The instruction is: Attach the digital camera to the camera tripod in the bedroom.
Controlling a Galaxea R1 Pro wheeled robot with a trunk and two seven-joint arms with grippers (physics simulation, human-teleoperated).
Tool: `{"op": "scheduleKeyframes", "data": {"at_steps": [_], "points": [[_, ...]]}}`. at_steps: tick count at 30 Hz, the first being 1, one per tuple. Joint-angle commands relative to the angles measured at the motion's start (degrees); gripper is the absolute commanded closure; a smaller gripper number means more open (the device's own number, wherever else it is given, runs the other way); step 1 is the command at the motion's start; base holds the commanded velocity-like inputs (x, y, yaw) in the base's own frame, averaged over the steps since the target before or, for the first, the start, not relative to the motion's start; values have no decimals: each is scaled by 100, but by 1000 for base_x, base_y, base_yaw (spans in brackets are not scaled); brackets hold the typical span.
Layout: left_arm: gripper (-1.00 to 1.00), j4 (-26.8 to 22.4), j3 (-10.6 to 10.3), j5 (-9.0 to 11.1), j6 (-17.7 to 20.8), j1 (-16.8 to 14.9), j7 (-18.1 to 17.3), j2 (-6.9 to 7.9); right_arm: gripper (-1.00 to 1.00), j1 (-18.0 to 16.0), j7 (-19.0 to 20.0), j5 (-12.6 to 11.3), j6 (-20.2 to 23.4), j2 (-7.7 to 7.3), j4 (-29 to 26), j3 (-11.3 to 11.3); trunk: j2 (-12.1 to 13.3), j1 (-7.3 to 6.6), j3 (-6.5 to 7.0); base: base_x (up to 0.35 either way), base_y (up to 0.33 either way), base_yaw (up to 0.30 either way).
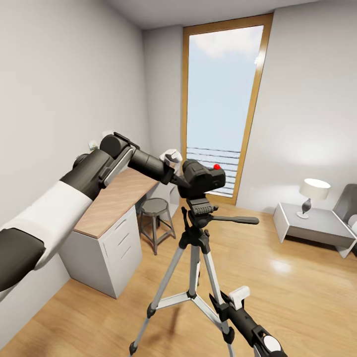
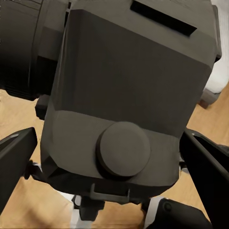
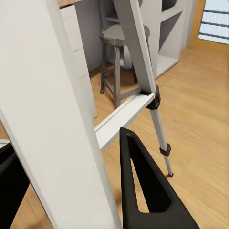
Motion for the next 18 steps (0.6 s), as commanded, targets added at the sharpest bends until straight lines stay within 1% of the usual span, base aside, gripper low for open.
{"op": "scheduleKeyframes", "data": {"at_steps": [1,8,18], "points": [[100,-1,-20,27,31,-9,-9,10,100,-4,37,208,-46,5,166,8,-12,5,-14,0,0,0],[100,-1,-51,27,31,-9,-9,60,100,-4,38,208,-46,5,166,8,-12,5,-14,0,0,0],[100,-1,-55,27,31,-6,-9,66,100,-4,39,208,-46,4,166,9,-12,5,-14,0,0,0]]}}
